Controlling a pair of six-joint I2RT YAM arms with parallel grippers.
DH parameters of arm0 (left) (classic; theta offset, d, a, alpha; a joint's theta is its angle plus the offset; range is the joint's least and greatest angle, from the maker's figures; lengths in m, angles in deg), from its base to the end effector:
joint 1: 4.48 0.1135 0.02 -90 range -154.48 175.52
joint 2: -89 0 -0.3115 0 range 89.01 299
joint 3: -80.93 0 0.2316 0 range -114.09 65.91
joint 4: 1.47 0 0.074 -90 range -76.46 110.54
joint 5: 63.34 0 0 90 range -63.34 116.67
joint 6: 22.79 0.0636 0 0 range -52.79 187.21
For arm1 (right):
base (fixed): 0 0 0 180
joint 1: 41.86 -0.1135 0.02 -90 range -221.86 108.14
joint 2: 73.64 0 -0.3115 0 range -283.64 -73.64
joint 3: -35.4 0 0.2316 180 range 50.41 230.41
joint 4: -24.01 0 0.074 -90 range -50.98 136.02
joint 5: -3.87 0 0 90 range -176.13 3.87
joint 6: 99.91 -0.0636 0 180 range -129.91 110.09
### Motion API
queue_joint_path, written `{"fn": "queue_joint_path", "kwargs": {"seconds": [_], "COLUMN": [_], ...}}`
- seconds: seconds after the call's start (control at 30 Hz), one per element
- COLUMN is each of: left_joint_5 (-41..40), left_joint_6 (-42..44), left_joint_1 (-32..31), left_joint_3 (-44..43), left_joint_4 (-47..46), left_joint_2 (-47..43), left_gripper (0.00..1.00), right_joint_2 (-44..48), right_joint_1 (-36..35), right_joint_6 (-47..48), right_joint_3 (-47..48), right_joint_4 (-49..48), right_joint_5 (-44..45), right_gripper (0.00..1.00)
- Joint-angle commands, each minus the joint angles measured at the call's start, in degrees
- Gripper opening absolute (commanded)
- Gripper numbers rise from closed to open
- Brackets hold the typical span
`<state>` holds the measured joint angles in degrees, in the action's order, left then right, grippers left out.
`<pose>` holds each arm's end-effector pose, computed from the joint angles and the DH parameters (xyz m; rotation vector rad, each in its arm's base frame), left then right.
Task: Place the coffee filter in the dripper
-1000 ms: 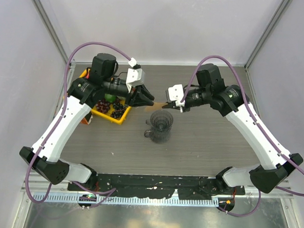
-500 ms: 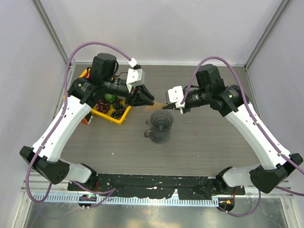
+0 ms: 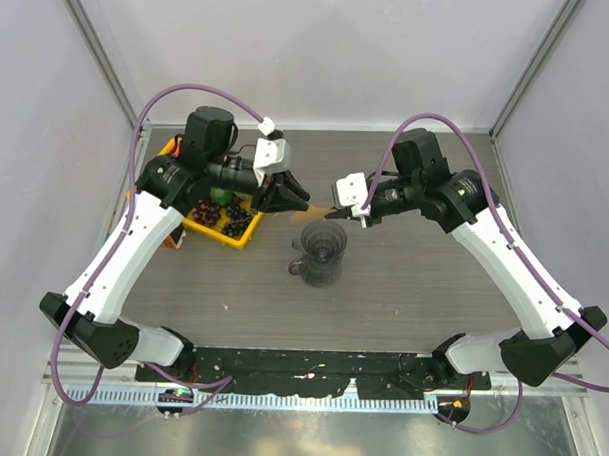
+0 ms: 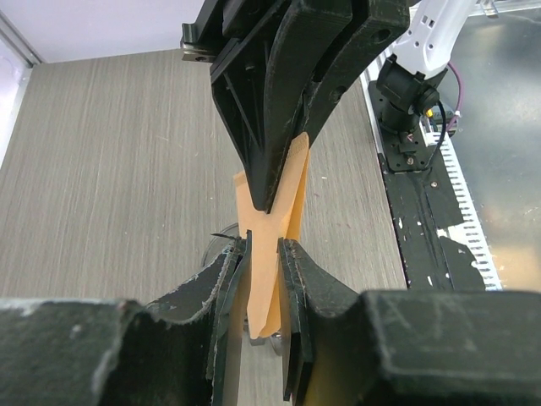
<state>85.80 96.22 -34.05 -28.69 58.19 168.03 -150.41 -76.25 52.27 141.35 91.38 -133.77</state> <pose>0.1934 -0.1725 0.4854 1.4537 1.3206 -1.0623 0.1738 0.1759 0.4574 -1.7889 1.0168 0.6275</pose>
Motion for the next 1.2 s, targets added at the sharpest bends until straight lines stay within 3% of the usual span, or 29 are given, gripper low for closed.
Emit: {"fn": "queue_joint_path", "kwargs": {"seconds": [0.0,0.57,0.7,1.17], "left_joint_5": [0.1,-2.8,-2.9,-4.6], "left_joint_6": [1.0,2.5,3.9,6.1], "left_joint_1": [-0.5,-1.0,-1.0,-0.9], "left_joint_3": [-2.2,-1.1,-1.0,-0.8], "left_joint_4": [-0.6,-0.7,0.3,2.1], "left_joint_2": [0.3,1.2,1.5,2.5], "left_gripper": [0.27,0.3,0.36,0.36], "right_joint_2": [-0.4,-1.1,-1.5,-3.3], "right_joint_1": [-0.3,-0.3,-0.2,0.4], "right_joint_6": [0.0,-2.0,-4.3,-10.0], "right_joint_3": [2.0,2.7,2.6,4.6], "right_joint_4": [-0.7,-1.9,-3.6,-6.9], "right_joint_5": [-1.1,-0.7,0.0,-0.6], "right_gripper": [0.05,0.05,0.05,0.05]}}
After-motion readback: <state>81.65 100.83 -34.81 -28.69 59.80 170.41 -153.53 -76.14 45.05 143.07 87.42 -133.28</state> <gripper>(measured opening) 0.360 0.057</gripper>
